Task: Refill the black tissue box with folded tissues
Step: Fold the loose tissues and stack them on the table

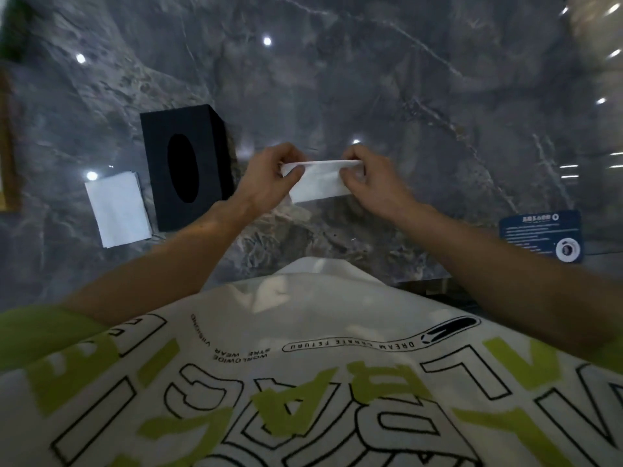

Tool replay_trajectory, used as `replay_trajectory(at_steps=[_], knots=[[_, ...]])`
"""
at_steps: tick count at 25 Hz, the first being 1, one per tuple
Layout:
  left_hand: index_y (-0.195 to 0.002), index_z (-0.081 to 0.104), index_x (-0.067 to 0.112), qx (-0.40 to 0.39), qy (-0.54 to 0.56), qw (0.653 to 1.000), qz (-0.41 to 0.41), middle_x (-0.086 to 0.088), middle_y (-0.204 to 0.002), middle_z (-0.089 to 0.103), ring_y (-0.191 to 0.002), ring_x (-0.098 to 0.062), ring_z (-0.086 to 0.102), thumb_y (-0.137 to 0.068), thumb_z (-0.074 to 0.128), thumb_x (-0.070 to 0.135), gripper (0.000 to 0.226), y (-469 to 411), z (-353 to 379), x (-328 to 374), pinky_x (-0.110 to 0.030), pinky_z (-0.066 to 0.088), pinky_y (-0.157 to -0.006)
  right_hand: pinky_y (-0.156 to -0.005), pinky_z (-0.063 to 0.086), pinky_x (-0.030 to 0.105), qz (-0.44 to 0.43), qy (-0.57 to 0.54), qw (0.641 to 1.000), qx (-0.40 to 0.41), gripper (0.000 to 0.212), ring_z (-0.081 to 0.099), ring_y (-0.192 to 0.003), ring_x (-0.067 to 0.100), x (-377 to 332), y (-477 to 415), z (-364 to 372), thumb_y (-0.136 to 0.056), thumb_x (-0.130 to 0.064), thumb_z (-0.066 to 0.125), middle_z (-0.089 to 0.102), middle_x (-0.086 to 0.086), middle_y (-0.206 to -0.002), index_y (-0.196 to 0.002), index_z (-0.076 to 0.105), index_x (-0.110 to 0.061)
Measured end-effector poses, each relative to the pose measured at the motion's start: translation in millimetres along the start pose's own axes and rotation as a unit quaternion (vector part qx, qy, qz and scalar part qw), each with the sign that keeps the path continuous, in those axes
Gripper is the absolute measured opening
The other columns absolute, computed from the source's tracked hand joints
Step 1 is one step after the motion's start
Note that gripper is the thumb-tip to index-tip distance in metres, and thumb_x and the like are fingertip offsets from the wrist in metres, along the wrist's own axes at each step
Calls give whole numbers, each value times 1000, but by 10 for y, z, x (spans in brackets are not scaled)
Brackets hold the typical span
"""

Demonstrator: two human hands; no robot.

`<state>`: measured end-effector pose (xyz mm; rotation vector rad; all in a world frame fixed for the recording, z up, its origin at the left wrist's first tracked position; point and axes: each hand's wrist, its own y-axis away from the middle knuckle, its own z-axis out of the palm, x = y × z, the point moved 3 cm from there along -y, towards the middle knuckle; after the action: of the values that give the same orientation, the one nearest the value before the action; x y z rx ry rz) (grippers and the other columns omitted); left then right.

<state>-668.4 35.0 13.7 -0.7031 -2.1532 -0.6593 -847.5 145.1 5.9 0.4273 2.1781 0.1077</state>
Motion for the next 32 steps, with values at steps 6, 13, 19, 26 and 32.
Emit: replay_trajectory(at_steps=[6,13,19,26,32], knots=[[-103,64,13,45,260,961,-81,3,-92,68,-78,0,66,-86,72,16,19,269,-574,-158,-18,53,-66,-60,42,19,64,-173,982,35,14,51,-66,4,-664,-28,163,-88,-5,66,56,-4,-74,-79,57,-12],[-104,69,14,46,429,891,-145,4,-93,76,-88,-14,72,-90,66,15,14,742,-1239,-594,-27,58,-69,-58,50,26,123,-348,929,28,13,64,-74,14,-1468,-81,685,-88,-7,69,66,2,-84,-86,59,-16],[-112,68,2,114,427,881,-169,-14,-111,71,-101,-27,68,-90,65,13,25,1136,-1726,-1219,-39,56,-88,-68,60,30,161,-355,919,-52,33,70,-94,19,-1974,-212,1393,-88,-7,70,70,4,-110,-120,61,-10],[-100,69,7,170,419,862,-228,-5,-97,72,-86,-18,69,-90,66,11,11,1640,-2009,-1996,-33,57,-76,-77,61,38,192,-256,942,-105,21,67,-101,31,-2308,-392,2128,-92,3,59,68,16,-108,-111,58,-7],[-110,67,12,152,403,872,-231,-3,-97,71,-94,-20,70,-82,76,20,30,1843,-2072,-2301,-33,59,-73,-91,56,42,100,-80,964,-231,30,68,-102,25,-2502,-594,2405,-91,6,57,70,12,-112,-119,62,-3]])
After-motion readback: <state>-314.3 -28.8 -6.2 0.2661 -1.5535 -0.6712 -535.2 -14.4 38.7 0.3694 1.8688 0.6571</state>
